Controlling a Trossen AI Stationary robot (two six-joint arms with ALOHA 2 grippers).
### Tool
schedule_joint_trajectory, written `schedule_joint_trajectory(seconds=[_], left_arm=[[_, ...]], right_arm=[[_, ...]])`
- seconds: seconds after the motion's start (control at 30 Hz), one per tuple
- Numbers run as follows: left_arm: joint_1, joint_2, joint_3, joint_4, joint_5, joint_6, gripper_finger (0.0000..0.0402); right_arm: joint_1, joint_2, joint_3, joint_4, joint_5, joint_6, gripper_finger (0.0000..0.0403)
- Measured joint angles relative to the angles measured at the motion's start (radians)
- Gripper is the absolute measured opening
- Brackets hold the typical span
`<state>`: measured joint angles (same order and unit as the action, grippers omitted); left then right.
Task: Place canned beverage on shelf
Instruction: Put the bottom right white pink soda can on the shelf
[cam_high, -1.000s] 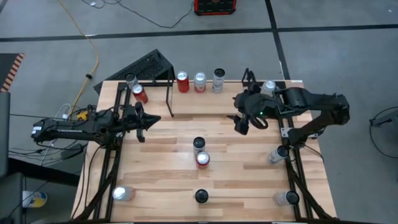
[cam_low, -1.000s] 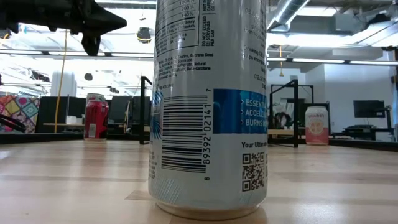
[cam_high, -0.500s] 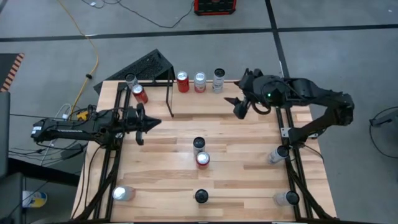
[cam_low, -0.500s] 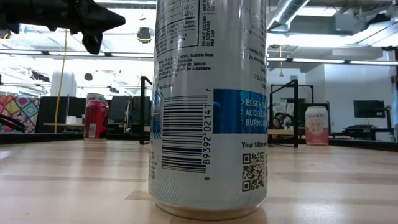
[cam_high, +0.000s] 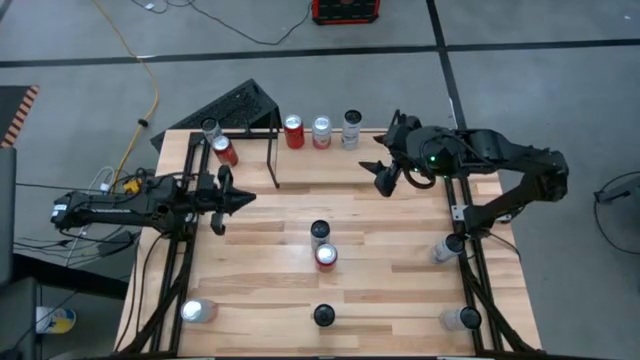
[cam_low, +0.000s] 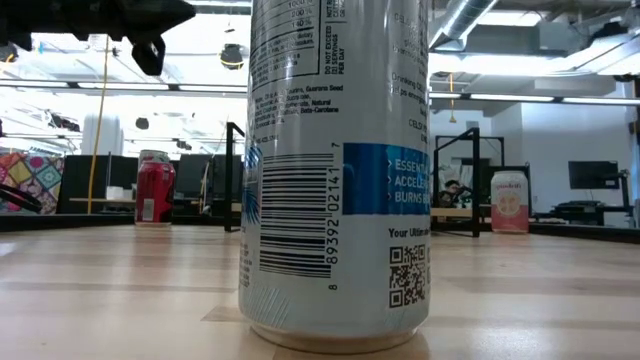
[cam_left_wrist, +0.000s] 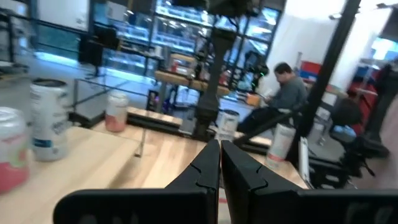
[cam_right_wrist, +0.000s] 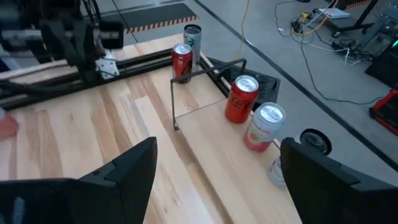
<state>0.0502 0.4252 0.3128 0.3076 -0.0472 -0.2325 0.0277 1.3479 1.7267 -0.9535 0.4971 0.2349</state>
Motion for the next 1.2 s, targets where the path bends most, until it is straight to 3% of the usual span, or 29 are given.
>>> schedule_joint_trajectory(seconds=[0.27, 0.47, 0.63, 0.77, 0.93, 1.07, 1.2], left_arm=[[0.000, -0.021, 0.005, 0.001, -0.164, -0.071, 0.0000], [0.000, -0.021, 0.005, 0.003, -0.172, -0.086, 0.0000], [0.000, -0.021, 0.006, 0.004, -0.132, -0.061, 0.0000], [0.000, -0.025, 0.005, 0.019, -0.101, -0.042, 0.0000], [0.000, -0.058, 0.006, 0.058, -0.030, -0.020, 0.0000], [0.000, -0.089, 0.006, 0.051, -0.028, -0.016, 0.0000], [0.000, -0.101, 0.000, 0.053, -0.015, -0.009, 0.0000]], right_arm=[[-0.001, -0.001, 0.000, -0.064, -0.005, -0.083, 0.0314], [0.029, -0.002, 0.000, -0.172, -0.009, -0.010, 0.0314], [0.116, -0.002, 0.000, -0.174, 0.014, 0.076, 0.0314], [0.188, -0.024, -0.069, -0.075, 0.113, 0.089, 0.0314], [0.230, -0.090, -0.227, 0.105, 0.125, 0.101, 0.0314], [0.240, -0.139, -0.367, 0.273, 0.059, 0.100, 0.0314], [0.225, -0.168, -0.469, 0.445, -0.079, 0.100, 0.0314]])
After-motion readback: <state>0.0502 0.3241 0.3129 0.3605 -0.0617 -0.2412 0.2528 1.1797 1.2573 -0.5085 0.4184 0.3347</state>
